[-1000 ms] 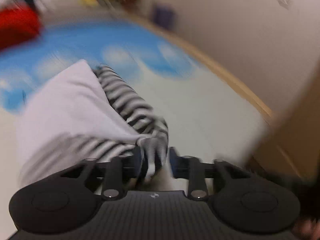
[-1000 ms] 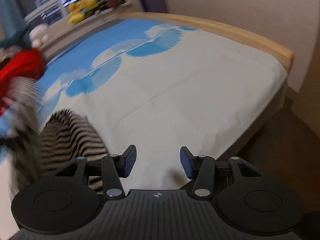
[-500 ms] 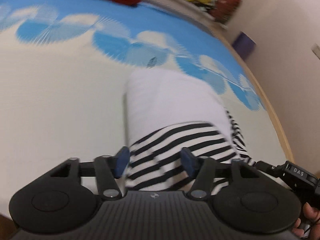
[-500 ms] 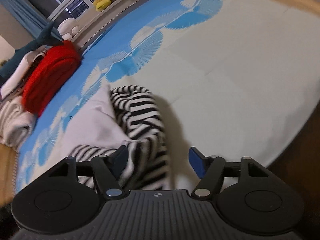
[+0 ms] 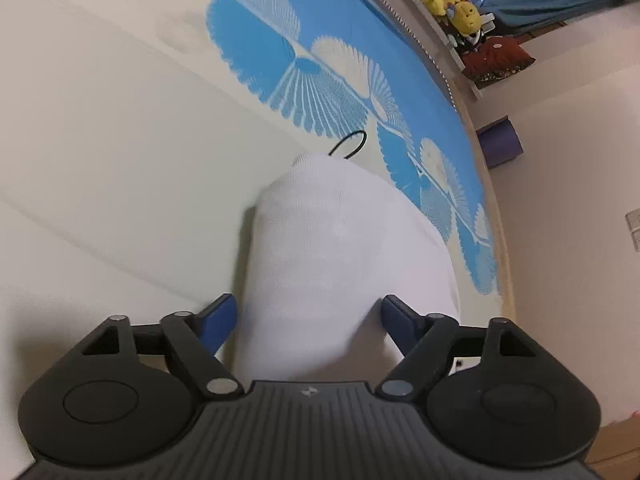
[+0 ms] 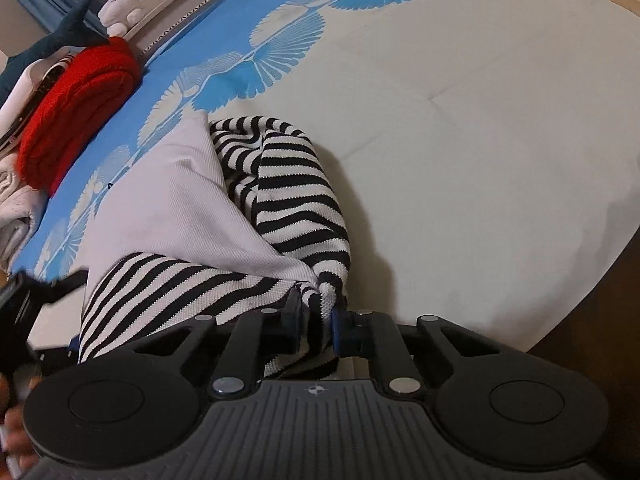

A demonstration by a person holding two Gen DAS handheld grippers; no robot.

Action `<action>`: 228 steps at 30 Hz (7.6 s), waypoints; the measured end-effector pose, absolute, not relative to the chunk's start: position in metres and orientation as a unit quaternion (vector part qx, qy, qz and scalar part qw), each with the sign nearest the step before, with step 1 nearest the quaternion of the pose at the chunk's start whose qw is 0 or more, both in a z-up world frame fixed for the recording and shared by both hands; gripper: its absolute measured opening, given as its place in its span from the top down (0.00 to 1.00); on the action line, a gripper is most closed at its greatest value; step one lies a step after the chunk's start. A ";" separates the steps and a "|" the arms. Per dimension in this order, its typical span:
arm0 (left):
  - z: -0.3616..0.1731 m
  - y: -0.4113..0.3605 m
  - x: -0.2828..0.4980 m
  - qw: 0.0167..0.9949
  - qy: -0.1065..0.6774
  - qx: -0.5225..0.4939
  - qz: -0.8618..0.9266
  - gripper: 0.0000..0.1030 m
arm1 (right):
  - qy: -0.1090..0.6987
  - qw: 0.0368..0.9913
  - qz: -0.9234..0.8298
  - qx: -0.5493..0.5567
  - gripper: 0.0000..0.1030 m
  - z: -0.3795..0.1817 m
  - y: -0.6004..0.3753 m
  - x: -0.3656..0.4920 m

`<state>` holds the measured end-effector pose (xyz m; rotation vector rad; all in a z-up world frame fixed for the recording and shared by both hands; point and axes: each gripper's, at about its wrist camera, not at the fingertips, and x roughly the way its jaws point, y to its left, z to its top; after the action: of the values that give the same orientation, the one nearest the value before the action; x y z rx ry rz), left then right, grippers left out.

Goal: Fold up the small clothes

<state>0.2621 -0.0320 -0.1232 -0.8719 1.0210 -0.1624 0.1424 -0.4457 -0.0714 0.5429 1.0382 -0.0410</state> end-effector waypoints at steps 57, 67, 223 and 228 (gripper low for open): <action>-0.065 0.121 0.197 0.810 0.538 -0.234 -0.001 0.21 | 0.517 0.840 0.128 0.106 0.45 -0.011 -0.262 0.200; -0.104 0.132 0.224 0.745 0.573 -0.338 0.047 0.18 | 0.572 0.806 0.107 0.104 0.46 -0.056 -0.225 0.227; -0.001 -0.004 0.026 0.905 0.416 -0.062 0.069 0.00 | 0.399 0.910 0.101 -0.043 0.07 0.031 -0.220 0.024; -0.002 -0.003 0.026 0.905 0.416 -0.061 0.068 0.00 | 0.399 0.910 0.100 -0.043 0.07 0.031 -0.220 0.024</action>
<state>0.0258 -0.0033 -0.0018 -0.1260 0.8592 0.1407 0.0243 -0.2201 0.0313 -0.0882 0.8229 0.2068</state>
